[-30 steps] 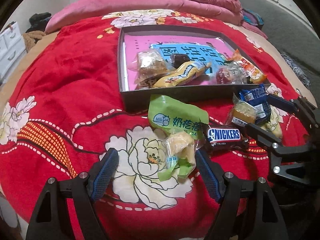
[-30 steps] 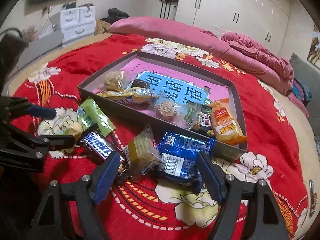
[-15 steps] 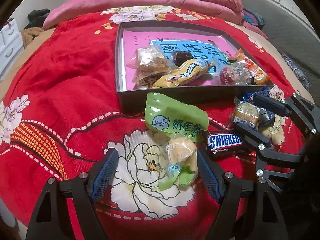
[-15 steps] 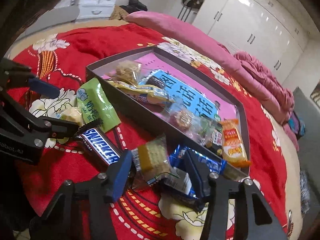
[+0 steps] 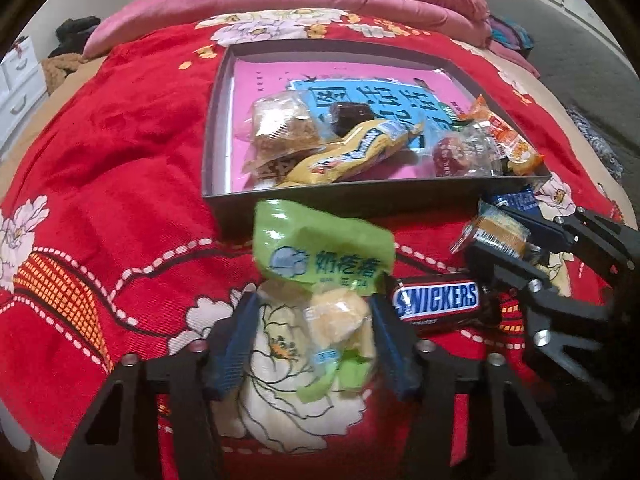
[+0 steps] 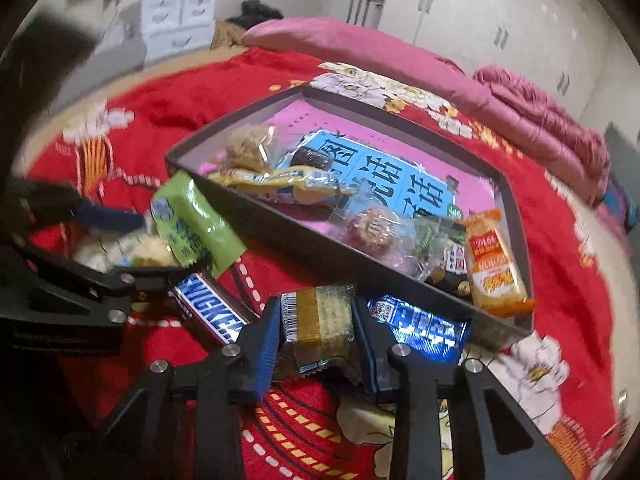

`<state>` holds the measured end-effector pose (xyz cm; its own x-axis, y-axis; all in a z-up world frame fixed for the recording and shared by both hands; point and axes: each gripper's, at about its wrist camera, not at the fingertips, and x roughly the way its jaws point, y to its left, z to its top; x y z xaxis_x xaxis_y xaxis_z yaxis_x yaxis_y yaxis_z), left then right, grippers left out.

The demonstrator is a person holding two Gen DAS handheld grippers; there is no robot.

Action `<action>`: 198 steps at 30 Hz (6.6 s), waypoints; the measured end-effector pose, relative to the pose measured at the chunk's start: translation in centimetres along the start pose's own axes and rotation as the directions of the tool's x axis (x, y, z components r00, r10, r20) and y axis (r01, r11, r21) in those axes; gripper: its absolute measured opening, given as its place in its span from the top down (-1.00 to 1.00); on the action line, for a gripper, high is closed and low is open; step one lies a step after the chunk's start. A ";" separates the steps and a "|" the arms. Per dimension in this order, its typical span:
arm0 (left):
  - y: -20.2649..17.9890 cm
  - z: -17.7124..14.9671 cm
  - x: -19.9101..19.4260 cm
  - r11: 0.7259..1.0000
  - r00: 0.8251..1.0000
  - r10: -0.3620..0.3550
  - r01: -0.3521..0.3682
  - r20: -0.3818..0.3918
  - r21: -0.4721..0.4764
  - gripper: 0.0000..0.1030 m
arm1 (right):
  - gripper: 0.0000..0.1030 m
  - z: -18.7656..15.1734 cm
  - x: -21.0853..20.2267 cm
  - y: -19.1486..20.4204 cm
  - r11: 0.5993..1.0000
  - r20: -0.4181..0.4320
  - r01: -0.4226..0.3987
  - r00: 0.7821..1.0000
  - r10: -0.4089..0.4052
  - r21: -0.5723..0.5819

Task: Organize snacks
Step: 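Grasp the green milk-candy bag with the left tool while the right tool grasps a biscuit pack, then carry the green bag over the tray with the left tool while the right tool carries the biscuit pack, then lower the green bag into the tray and open the left tool while the right tool releases the biscuit pack, then pull both open tools back toward the Snickers bar and blue pack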

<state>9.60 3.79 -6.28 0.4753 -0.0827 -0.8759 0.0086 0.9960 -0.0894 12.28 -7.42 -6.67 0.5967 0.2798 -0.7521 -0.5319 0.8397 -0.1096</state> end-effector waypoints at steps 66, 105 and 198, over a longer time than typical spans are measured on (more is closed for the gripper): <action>-1.3 5.1 -3.3 0.985 0.958 -0.120 0.148 0.259 -0.089 0.23 | 0.32 -0.2 -4.7 -10.0 0.894 0.232 -0.112 0.973 0.009 0.434; -4.1 8.2 0.9 0.993 0.969 -0.111 0.115 0.221 -0.004 0.22 | 0.32 2.0 -1.3 -12.7 0.874 0.204 -0.066 0.978 -0.038 0.482; -2.1 6.4 -2.4 0.994 0.957 -0.090 0.104 0.276 -0.037 -0.37 | -0.43 1.0 -3.7 -12.3 0.897 0.221 -0.008 0.970 -0.100 0.441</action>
<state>14.05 2.12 -0.98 0.6971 -0.1589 -0.6991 0.0252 0.9800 -0.1976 17.23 -18.36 -1.88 0.7651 0.2900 -0.5750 -0.2168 0.9567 0.1941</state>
